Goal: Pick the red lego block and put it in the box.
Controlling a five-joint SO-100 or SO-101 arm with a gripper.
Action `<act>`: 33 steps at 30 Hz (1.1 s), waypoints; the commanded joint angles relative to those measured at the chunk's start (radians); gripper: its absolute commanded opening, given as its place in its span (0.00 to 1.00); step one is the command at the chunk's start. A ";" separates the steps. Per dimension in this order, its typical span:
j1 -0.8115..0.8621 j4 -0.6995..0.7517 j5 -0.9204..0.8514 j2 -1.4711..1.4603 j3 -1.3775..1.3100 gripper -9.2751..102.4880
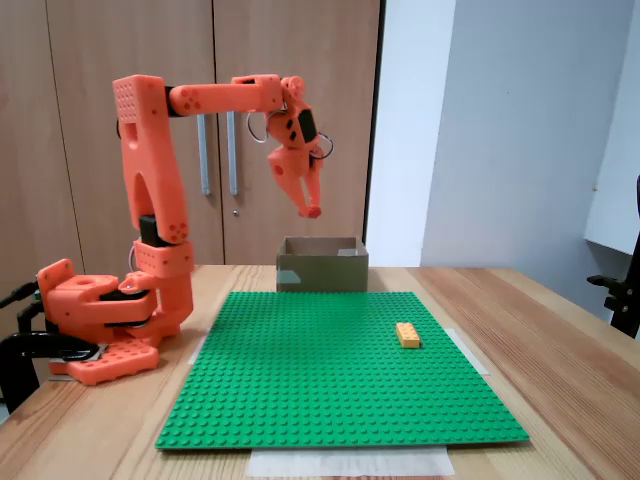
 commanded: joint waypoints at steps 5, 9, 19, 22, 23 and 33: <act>0.006 -0.012 0.012 -0.067 -0.071 0.07; 0.011 -0.026 0.009 -0.100 -0.081 0.07; 0.029 -0.041 0.025 -0.173 -0.106 0.07; 0.037 -0.040 0.034 -0.206 -0.120 0.07; 0.037 -0.040 0.035 -0.218 -0.126 0.07; 0.055 -0.055 0.063 -0.304 -0.143 0.07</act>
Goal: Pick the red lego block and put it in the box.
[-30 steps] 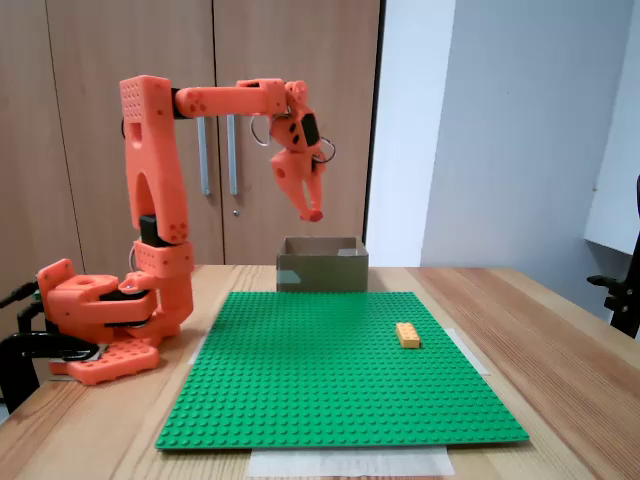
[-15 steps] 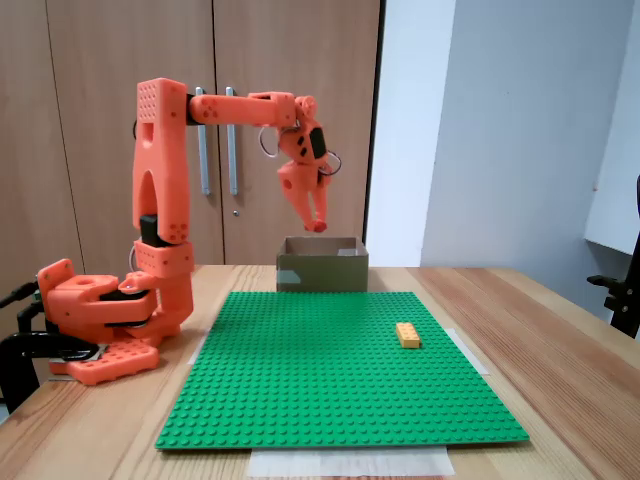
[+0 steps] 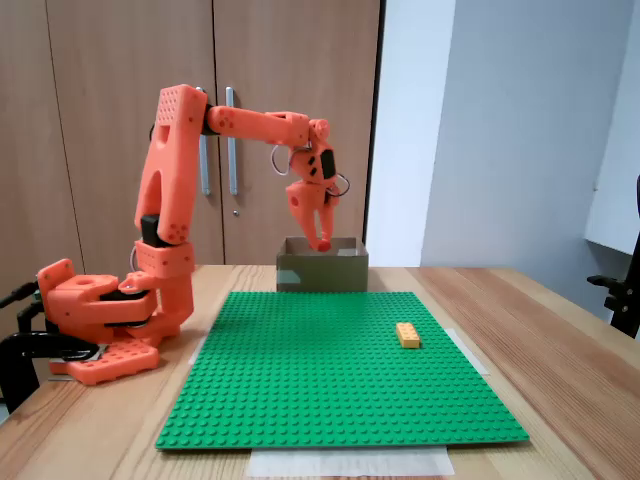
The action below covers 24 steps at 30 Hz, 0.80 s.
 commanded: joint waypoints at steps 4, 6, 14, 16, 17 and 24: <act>0.002 -0.002 0.011 -0.052 -0.077 0.07; -0.002 -0.006 0.011 -0.067 -0.084 0.07; 0.005 -0.028 0.011 -0.100 -0.104 0.07; 0.005 -0.038 0.009 -0.110 -0.104 0.07; 0.005 -0.041 0.009 -0.114 -0.104 0.07; 0.006 -0.031 0.003 -0.173 -0.173 0.07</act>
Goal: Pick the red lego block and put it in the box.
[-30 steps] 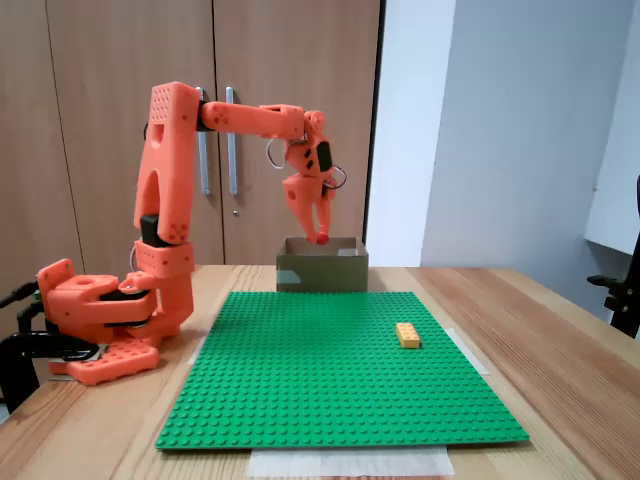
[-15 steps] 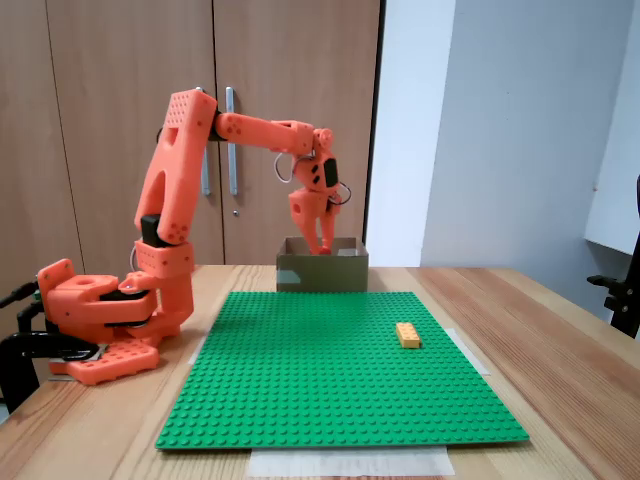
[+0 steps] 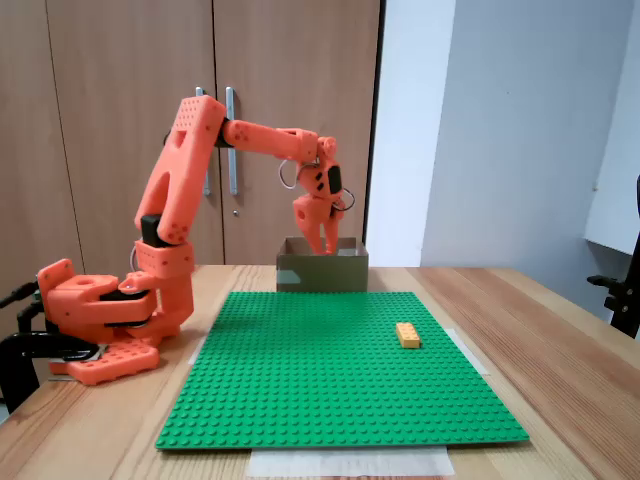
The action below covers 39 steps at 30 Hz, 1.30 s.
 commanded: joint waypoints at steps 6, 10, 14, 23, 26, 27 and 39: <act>0.011 -0.002 -0.002 -0.023 -0.089 0.07; 0.011 -0.002 0.005 -0.046 -0.110 0.07; 0.009 -0.002 0.009 -0.054 -0.117 0.07; 0.002 -0.017 0.021 -0.063 -0.117 0.07; -0.005 -0.014 0.023 -0.063 -0.118 0.08; -0.006 -0.011 0.020 -0.063 -0.118 0.12; -0.005 -0.032 0.008 -0.052 -0.092 0.28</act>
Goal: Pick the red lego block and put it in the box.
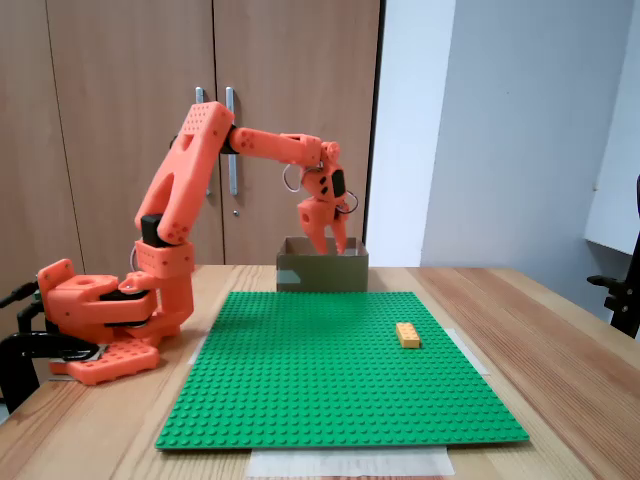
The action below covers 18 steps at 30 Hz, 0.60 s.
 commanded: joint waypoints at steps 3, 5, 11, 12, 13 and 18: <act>-0.002 -0.005 -0.020 0.028 -0.025 0.26; 0.000 0.008 -0.025 0.038 -0.043 0.26; 0.003 0.012 -0.046 0.051 -0.091 0.24; 0.003 0.014 -0.054 0.052 -0.098 0.23; 0.003 0.014 -0.058 0.055 -0.106 0.23; 0.006 0.018 -0.069 0.097 -0.109 0.22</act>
